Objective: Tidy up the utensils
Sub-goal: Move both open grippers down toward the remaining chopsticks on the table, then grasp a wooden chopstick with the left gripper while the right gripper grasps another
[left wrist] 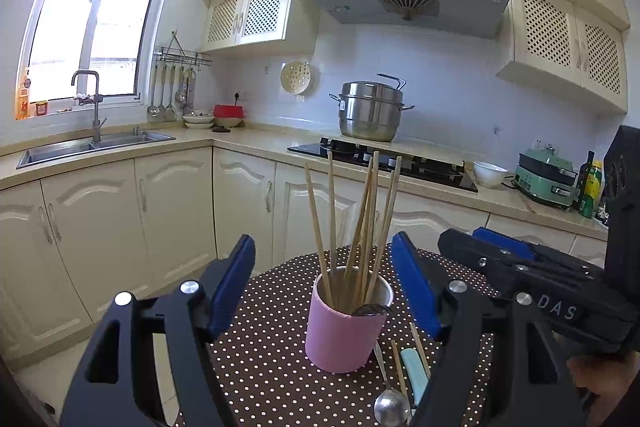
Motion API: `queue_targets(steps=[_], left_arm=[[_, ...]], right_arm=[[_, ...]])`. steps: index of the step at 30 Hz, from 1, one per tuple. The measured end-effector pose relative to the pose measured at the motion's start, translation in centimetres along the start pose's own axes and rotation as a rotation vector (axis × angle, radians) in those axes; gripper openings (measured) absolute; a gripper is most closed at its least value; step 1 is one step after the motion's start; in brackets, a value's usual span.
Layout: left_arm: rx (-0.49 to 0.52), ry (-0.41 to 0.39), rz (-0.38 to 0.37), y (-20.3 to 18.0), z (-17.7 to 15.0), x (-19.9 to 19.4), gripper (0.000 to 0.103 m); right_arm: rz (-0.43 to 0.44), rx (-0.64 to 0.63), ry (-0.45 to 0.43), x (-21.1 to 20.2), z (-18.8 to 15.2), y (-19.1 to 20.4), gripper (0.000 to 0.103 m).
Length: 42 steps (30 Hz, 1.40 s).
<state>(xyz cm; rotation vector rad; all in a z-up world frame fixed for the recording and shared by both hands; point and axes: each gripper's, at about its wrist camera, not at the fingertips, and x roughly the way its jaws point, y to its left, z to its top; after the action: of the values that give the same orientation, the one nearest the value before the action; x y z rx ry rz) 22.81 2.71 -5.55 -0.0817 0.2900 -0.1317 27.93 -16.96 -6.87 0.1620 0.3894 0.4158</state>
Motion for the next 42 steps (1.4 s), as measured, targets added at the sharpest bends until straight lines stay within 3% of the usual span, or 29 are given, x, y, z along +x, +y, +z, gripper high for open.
queue_targets(steps=[6, 18, 27, 32, 42], left_arm=[[0.018, 0.074, -0.029, -1.0, -0.7, -0.3, 0.070], [-0.039, 0.452, -0.055, -2.4, -6.8, 3.2, 0.070], [0.107, 0.679, -0.075, -4.9, -13.6, 5.2, 0.070], [0.191, 0.694, -0.052, -5.8, -15.1, 5.1, 0.070], [0.259, 0.713, -0.034, -6.9, -14.7, 5.4, 0.070]], right_arm=[[-0.029, 0.036, 0.004, -1.9, -1.3, -1.7, 0.061], [-0.118, 0.096, 0.129, -2.8, -6.9, -5.6, 0.064], [-0.140, 0.147, 0.300, -1.1, -11.5, -7.8, 0.065], [-0.131, 0.162, 0.322, -0.8, -12.3, -8.0, 0.065], [-0.155, 0.145, 0.384, 0.4, -12.4, -8.1, 0.066]])
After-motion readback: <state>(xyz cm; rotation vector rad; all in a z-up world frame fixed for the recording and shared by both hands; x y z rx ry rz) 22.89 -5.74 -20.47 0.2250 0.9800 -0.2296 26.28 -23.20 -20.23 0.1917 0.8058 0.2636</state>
